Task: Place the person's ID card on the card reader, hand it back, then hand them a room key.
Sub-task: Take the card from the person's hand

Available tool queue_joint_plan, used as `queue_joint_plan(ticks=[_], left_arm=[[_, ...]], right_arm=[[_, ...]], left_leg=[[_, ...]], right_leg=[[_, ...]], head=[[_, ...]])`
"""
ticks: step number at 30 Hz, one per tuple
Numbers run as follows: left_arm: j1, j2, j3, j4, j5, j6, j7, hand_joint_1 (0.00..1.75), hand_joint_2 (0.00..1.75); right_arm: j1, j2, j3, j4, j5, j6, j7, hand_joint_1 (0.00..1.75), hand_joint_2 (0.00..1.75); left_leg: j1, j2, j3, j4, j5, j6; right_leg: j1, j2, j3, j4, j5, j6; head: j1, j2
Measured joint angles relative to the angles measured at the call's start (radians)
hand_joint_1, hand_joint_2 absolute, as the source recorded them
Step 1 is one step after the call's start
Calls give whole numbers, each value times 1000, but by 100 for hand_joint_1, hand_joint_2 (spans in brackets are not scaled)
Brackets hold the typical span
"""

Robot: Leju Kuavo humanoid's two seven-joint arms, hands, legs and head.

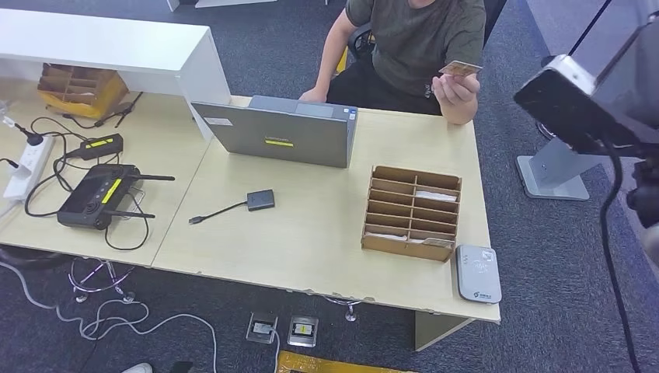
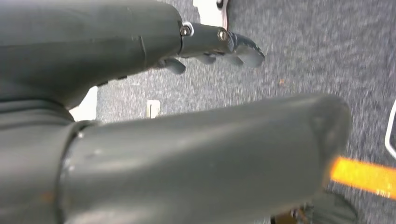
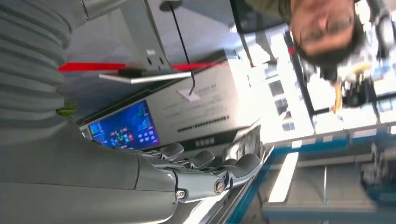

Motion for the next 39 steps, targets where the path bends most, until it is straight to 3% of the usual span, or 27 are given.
queue_joint_plan(ticks=[5, 10, 39], left_arm=[[-1, -10, 0, 0, -19, -4, 1, 0, 0], [-2, -14, 0, 0, -33, -12, 6, 0, 0], [-2, -20, 0, 0, -57, -2, 23, 0, 0]], right_arm=[[-52, 33, 140, 128, -44, 31, 1, 0, 175], [-65, 46, 223, 245, -83, 1, 30, 0, 175], [-100, 42, 368, 484, -212, -47, 52, 0, 175]], left_leg=[[0, -1, -1, 0, 0, 0], [0, -1, -1, 0, 0, 0], [0, 2, 1, 1, 0, 0]], right_leg=[[0, -1, 0, 0, 0, 0], [0, -1, 0, -1, 0, 0], [0, 2, -1, -2, 1, 0]], head=[[0, 0], [0, 0], [-1, 0]])
